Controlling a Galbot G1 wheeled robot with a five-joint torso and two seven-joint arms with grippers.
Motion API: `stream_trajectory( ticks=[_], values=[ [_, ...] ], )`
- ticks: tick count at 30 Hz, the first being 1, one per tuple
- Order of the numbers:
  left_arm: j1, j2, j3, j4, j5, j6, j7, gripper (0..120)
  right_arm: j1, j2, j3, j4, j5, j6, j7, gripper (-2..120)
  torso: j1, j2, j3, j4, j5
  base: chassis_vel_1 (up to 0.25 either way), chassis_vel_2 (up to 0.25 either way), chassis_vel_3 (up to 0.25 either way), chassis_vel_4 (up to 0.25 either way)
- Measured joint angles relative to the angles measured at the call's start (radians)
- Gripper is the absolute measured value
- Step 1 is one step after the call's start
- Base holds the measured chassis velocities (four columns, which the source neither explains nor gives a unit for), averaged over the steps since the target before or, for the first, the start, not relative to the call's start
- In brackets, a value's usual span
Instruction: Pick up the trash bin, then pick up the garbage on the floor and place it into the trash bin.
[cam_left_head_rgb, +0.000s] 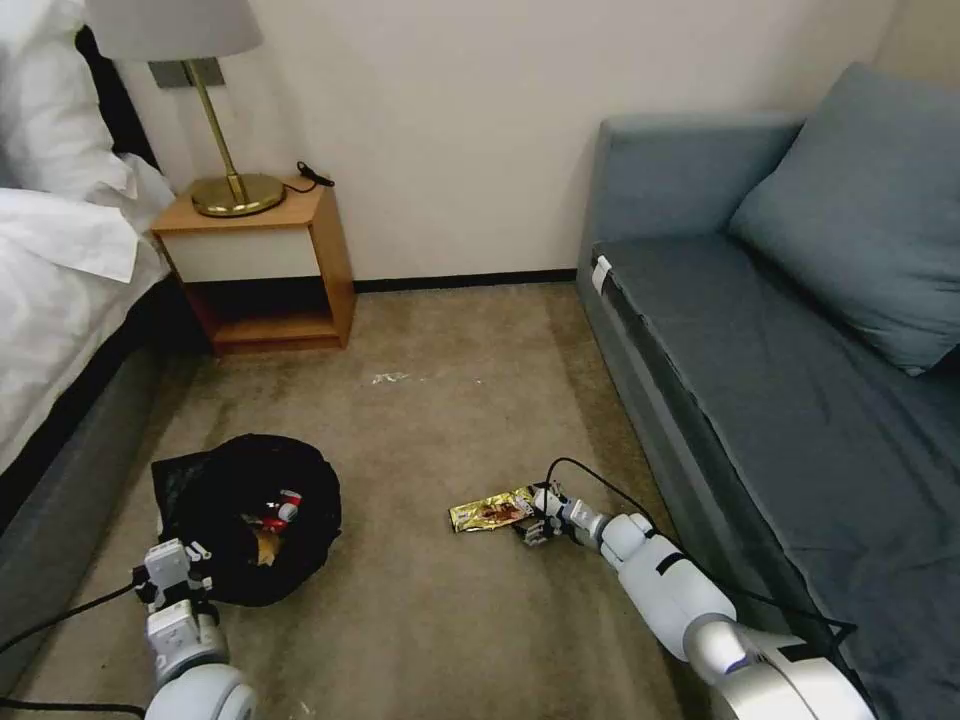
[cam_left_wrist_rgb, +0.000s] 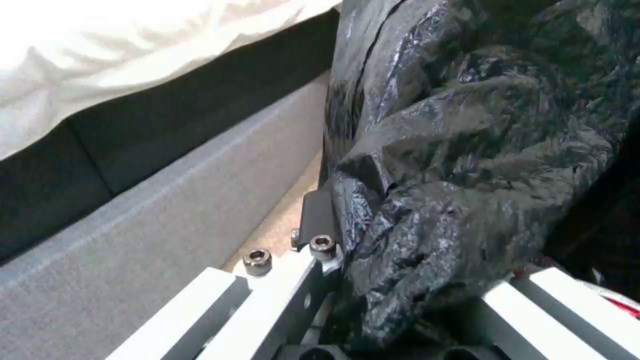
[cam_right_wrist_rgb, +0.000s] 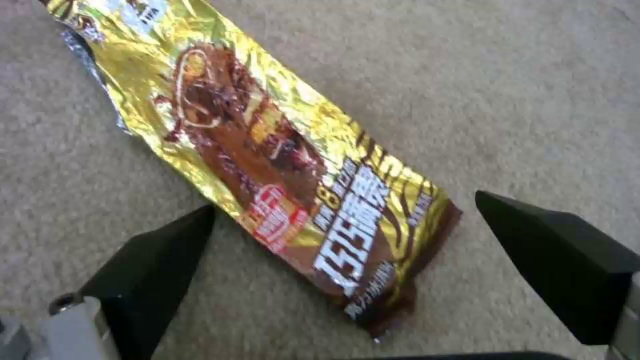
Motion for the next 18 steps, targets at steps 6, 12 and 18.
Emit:
stream_trajectory(
  ticks=[6,12,18],
  values=[
    [0.0,0.001,0.0,0.004,-0.002,-0.007,0.0,3,0.002,0.011,0.017,-0.013,-0.034,0.009,0.024,100,0.0,0.0,0.0,0.0,0.0001,0.0,0.0,0.0,0.0],
    [-0.003,0.001,0.0,0.006,-0.003,-0.011,0.0,3,0.003,0.013,0.023,-0.017,-0.049,0.014,0.049,100,0.0,0.0,0.0,0.0001,0.0002,0.0,0.0,0.0,0.0],
    [-0.01,0.0,0.001,0.008,-0.004,-0.013,0.0,3,0.001,0.019,0.028,-0.019,-0.05,0.016,0.077,100,0.0,0.0,0.0,0.0,0.0002,0.0,0.0,0.0,0.0]
  ],
)
